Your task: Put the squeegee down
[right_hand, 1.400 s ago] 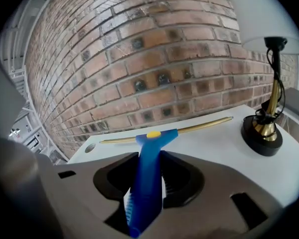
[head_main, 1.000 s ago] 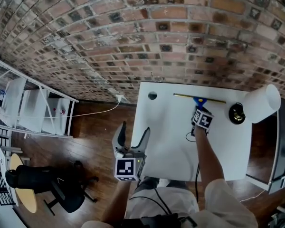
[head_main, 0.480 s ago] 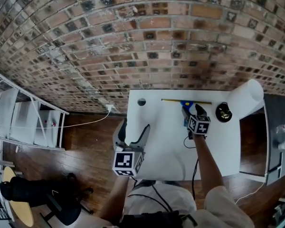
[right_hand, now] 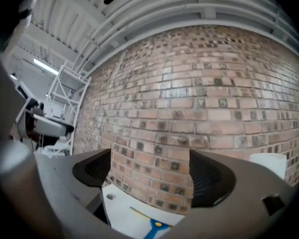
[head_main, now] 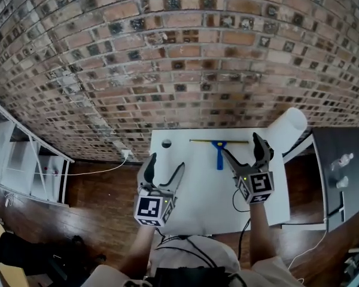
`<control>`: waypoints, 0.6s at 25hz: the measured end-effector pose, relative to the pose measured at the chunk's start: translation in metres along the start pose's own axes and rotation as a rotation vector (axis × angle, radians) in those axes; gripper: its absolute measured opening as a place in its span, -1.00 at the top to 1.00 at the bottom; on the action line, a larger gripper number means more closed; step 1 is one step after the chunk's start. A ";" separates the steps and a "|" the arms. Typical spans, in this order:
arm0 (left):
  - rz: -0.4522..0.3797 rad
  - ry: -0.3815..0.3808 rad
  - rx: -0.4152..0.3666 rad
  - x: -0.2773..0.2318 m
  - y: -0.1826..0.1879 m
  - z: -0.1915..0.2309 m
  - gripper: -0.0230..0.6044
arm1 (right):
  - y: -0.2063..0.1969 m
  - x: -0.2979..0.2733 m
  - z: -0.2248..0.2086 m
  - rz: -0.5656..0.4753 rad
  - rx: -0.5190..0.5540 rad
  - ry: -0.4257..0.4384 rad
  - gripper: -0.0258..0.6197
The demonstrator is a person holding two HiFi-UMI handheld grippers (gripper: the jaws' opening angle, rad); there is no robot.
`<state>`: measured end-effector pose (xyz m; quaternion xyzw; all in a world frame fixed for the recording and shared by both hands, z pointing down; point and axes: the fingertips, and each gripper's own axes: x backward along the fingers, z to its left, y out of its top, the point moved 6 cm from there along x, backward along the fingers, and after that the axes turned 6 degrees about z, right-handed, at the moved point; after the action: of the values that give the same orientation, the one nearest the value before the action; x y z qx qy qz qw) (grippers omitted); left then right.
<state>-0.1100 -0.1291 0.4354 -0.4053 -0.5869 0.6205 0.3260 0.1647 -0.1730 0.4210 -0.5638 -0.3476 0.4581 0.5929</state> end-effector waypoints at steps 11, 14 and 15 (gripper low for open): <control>-0.067 0.037 -0.037 0.043 0.016 -0.001 -0.22 | 0.052 0.097 0.059 -0.200 -0.036 -0.072 -0.67; -0.066 0.042 -0.041 0.052 0.017 0.000 -0.22 | 0.048 0.106 0.071 -0.181 -0.033 -0.073 -0.67; -0.067 0.044 -0.042 0.055 0.017 0.000 -0.23 | 0.046 0.107 0.072 -0.178 -0.031 -0.079 -0.67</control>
<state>-0.1339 -0.0822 0.4122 -0.4059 -0.6058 0.5877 0.3506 0.1275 -0.0502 0.3733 -0.5213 -0.4262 0.4201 0.6084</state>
